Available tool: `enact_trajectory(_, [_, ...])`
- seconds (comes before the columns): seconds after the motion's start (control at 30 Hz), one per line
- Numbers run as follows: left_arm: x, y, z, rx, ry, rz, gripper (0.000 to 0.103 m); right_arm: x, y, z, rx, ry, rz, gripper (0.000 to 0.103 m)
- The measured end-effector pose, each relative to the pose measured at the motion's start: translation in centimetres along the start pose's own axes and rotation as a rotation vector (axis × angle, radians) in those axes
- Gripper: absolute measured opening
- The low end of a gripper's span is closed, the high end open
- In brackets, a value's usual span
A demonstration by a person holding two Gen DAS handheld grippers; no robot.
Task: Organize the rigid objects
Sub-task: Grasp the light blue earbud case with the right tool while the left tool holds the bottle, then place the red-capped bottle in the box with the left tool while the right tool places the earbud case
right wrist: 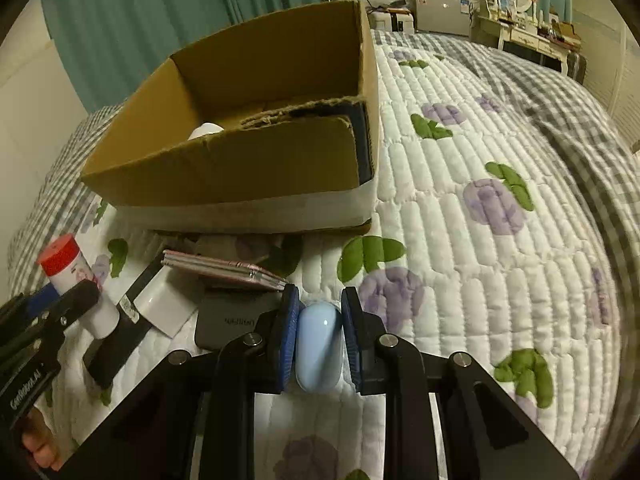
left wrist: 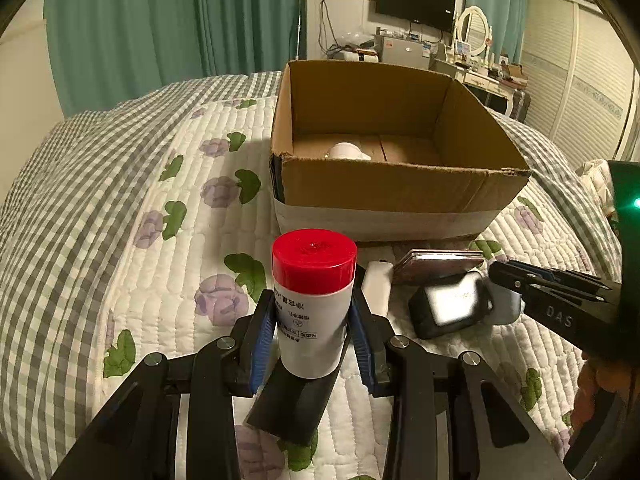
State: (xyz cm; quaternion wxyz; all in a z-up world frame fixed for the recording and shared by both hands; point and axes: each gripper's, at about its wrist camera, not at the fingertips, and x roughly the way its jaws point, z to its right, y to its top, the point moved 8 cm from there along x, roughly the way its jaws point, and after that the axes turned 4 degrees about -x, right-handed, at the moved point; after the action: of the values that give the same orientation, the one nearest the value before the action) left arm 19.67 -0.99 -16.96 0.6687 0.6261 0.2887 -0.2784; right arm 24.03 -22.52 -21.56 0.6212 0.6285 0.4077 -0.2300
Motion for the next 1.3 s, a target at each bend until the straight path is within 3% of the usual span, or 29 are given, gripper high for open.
enact_trajectory(0.27, [-2.6, 2.0, 0.6, -0.021, -0.022, 0.03, 0.037, -4.2, 1.1, -0.3, -0.035, -0.027, 0.051, 0.021])
enact_trajectory(0.5, [-5.4, 6.6, 1.9, -0.018, -0.058, 0.107, 0.037, -9.7, 6.0, -1.8, -0.093, -0.036, 0.15, 0.021])
enact_trajectory(0.7, [-5.3, 11.4, 3.1, -0.005, -0.076, 0.159, 0.037, -12.4, 11.4, -3.0, -0.145, -0.03, 0.222, 0.021])
enact_trajectory(0.93, [-0.6, 14.2, 5.2, -0.002, -0.108, 0.113, 0.037, -11.4, 15.1, -3.7, -0.212, -0.051, 0.243, 0.021])
enact_trajectory(1.3, [6.1, 13.3, 7.6, 0.026, -0.136, 0.033, 0.037, -5.8, 16.2, -2.6, -0.24, -0.065, 0.2, 0.021])
